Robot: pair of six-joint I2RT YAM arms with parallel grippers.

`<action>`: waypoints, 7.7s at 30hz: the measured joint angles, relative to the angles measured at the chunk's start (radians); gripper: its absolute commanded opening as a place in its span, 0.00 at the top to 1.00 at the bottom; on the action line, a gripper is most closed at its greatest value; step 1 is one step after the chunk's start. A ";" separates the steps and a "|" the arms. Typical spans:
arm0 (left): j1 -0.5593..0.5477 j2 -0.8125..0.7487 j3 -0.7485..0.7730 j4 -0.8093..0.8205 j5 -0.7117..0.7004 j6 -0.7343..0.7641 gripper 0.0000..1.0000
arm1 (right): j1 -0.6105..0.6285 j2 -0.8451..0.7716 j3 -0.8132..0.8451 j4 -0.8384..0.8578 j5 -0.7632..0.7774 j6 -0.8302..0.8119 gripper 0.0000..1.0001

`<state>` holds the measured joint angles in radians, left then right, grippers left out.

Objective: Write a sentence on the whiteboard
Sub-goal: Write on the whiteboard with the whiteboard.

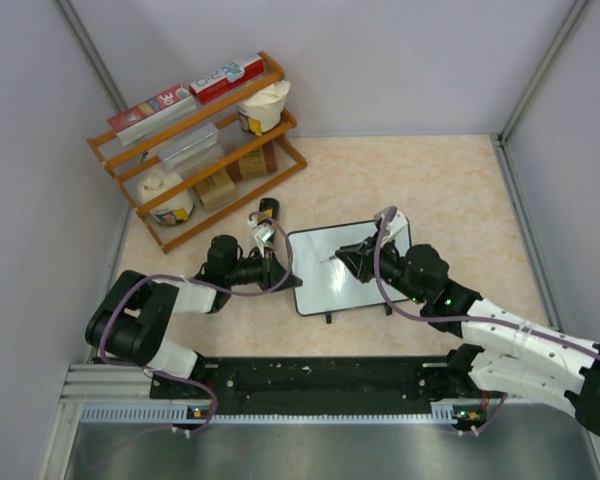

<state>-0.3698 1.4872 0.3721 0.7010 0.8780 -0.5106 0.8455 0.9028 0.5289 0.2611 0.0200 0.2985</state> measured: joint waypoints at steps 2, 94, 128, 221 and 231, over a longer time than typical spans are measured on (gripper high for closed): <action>-0.002 0.000 0.000 0.001 -0.002 0.002 1.00 | 0.018 0.024 0.001 0.045 0.038 -0.007 1.00; -0.024 0.023 0.013 0.011 -0.011 0.016 1.00 | 0.062 0.193 0.046 0.262 0.225 -0.023 1.00; -0.026 0.027 0.017 0.010 -0.011 0.016 1.00 | 0.062 0.257 0.051 0.247 0.246 -0.015 1.00; -0.033 0.028 0.019 0.010 -0.012 0.027 1.00 | 0.063 0.170 -0.006 0.229 0.319 -0.026 1.00; -0.035 0.028 0.021 0.006 -0.016 0.030 1.00 | 0.063 0.148 -0.033 0.222 0.304 -0.014 1.00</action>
<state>-0.4046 1.5150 0.3931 0.7067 0.8623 -0.4808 0.9081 1.0508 0.4957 0.4828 0.3241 0.2848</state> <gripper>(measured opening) 0.180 0.154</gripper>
